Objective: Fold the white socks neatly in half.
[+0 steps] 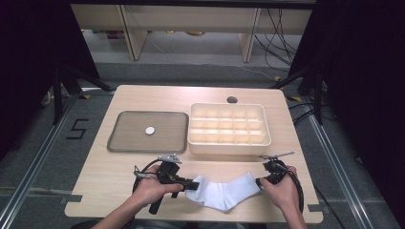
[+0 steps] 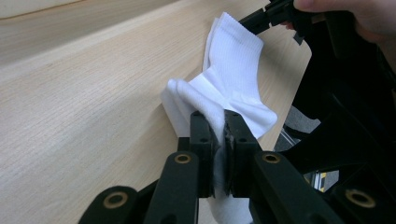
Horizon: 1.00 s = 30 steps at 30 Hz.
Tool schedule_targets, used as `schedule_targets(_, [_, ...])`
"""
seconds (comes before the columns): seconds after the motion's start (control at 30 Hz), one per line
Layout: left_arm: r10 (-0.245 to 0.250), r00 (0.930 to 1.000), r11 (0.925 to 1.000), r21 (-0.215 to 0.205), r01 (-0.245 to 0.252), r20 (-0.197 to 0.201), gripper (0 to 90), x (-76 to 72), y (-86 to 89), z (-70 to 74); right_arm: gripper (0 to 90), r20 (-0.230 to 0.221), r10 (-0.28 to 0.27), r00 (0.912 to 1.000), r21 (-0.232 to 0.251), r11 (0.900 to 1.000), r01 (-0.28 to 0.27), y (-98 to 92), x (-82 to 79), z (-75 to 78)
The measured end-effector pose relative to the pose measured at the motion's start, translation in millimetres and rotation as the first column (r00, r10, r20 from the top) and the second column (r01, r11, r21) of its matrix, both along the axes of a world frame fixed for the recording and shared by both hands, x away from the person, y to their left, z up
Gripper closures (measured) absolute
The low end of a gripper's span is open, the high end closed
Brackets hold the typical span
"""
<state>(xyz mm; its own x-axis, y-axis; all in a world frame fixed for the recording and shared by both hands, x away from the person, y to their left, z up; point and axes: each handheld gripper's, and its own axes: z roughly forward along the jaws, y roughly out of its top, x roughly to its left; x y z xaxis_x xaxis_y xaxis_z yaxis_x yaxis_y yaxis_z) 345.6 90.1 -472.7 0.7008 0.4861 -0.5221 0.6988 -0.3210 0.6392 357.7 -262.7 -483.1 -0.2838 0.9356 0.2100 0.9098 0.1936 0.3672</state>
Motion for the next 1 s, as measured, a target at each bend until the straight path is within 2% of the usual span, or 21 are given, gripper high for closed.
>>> schedule_targets(0.07, [0.001,1.0,1.0,-0.002,-0.001,0.002,83.3,-0.2,-0.5,0.2,89.4,-0.009,-0.009,0.9999,0.002,1.0,0.009,2.9,-0.8,1.3])
schedule_targets(0.1, [-0.011,0.9999,0.9999,-0.004,0.011,-0.003,83.3,0.5,-0.2,0.4,89.2,-0.032,-0.029,0.9991,0.004,1.0,0.029,6.3,-1.7,2.5])
schedule_targets(0.17, [-0.012,0.9999,0.9999,0.0,0.012,0.002,83.3,0.4,-0.7,0.7,88.8,-0.026,-0.022,0.9994,0.017,1.0,0.022,7.8,-2.1,3.4])
schedule_targets(0.2, [-0.013,0.9999,0.9999,-0.001,0.013,0.003,83.3,0.5,-0.9,0.8,88.7,-0.039,-0.033,0.9987,-0.01,0.999,0.032,11.3,-2.6,5.1])
schedule_targets(0.23, [-0.013,0.9999,0.9999,-0.002,0.013,0.004,83.3,0.5,-1.1,0.9,88.7,-0.029,-0.021,0.9994,-0.011,1.0,0.021,12.0,-2.8,4.8])
schedule_targets(0.37, [-0.015,0.9999,0.9998,-0.009,0.015,0.001,83.3,0.4,-1.9,1.2,88.4,-0.04,-0.014,0.9991,-0.016,1.0,0.013,16.9,-4.9,4.8])
schedule_targets(0.4, [-0.011,0.9999,0.9999,-0.007,0.011,0.003,83.3,-0.3,-2.6,1.6,88.1,-0.041,-0.024,0.9989,-0.036,0.999,0.023,20.6,-6.0,4.8])
schedule_targets(0.43, [-0.011,0.9999,0.9999,-0.007,0.011,0.003,83.3,-0.3,-2.6,1.6,88.1,-0.041,-0.024,0.9989,-0.036,0.999,0.023,20.6,-6.0,4.8])
schedule_targets(0.47, [-0.009,0.9999,0.9997,0.022,0.009,0.005,83.3,-0.8,-2.4,3.3,87.8,-0.042,-0.015,0.999,-0.028,1.0,0.014,22.5,-7.2,5.5])
schedule_targets(0.63, [-0.008,0.9999,0.9997,0.021,0.008,0.006,83.2,-0.7,-3.1,3.2,87.4,-0.042,-0.012,0.999,-0.028,1.0,0.011,24.7,-8.2,4.9])
schedule_targets(0.67, [0.0,0.9999,0.9999,-0.013,0.0,0.012,83.2,-1.0,-4.6,1.5,87.2,-0.048,-0.016,0.9987,-0.032,0.999,0.014,25.7,-8.5,5.1])
schedule_targets(0.7, [0.0,0.9999,0.9999,-0.013,0.0,0.012,83.2,-1.0,-4.6,1.5,87.2,-0.048,-0.016,0.9987,-0.032,0.999,0.014,25.7,-8.5,5.1])
schedule_targets(0.73, [-0.009,0.9999,0.9998,0.016,0.009,0.006,83.2,-0.8,-3.6,3.6,87.1,-0.048,-0.018,0.9987,-0.033,0.999,0.016,26.1,-9.2,5.6])
schedule_targets(0.77, [-0.005,1.0,0.9999,0.016,0.005,0.005,83.2,-0.8,-3.8,3.7,87.1,-0.048,-0.018,0.9987,-0.033,0.999,0.016,26.1,-9.2,5.6])
schedule_targets(0.8, [0.0,0.9999,1.0,-0.009,0.0,0.01,83.2,-0.6,-5.0,1.9,86.8,-0.043,-0.02,0.9989,-0.05,0.999,0.018,27.0,-10.1,4.8])
schedule_targets(0.9, [0.01,0.9999,0.9998,-0.019,-0.009,0.012,83.2,-1.1,-6.2,1.3,86.7,-0.053,-0.015,0.9985,-0.044,0.999,0.013,30.2,-12.1,5.6])
schedule_targets(0.93, [-0.013,0.9999,0.9999,-0.007,0.013,0.006,83.2,-0.2,-4.9,2.2,86.5,-0.05,-0.002,0.9987,-0.043,0.999,0.0,32.2,-13.4,5.4])
schedule_targets(1.0, [-0.013,0.9999,0.9999,-0.011,0.013,0.004,83.2,-0.4,-5.0,2.7,86.4,-0.055,-0.005,0.9985,-0.044,0.999,0.002,35.2,-14.3,5.2])
